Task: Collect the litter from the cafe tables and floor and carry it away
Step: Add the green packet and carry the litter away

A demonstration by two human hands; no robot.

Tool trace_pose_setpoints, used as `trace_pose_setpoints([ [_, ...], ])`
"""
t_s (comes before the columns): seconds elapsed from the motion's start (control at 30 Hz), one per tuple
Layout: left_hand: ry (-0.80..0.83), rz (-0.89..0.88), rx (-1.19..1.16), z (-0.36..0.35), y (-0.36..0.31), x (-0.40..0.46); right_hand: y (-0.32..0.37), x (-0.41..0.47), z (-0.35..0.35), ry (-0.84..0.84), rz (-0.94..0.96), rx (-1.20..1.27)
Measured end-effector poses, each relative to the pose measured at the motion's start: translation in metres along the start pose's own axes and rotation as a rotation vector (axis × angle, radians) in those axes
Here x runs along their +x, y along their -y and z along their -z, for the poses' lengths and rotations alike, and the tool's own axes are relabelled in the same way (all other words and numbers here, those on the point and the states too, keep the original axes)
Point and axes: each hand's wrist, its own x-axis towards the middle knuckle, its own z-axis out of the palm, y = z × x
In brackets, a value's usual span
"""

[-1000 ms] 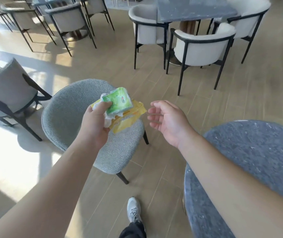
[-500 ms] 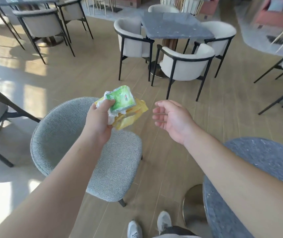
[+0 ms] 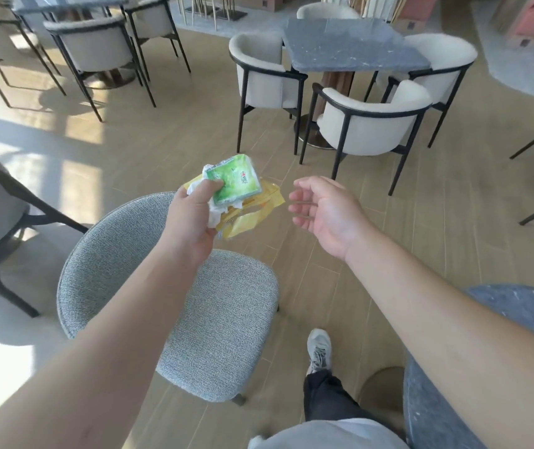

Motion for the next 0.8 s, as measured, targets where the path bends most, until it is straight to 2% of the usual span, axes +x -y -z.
trace_pose_setpoints([
  [0.23,-0.011,0.002,0.037,-0.084,0.008,0.088,0.034,0.108,0.04,0.017,-0.024,0.039],
  [0.53,0.01,0.029,0.066,-0.24,0.011,0.218,0.129,0.258,0.125,0.04,0.02,0.049],
  [0.8,-0.014,0.004,0.081,-0.285,0.0,0.309,0.166,0.353,0.162,0.03,0.012,0.069],
])
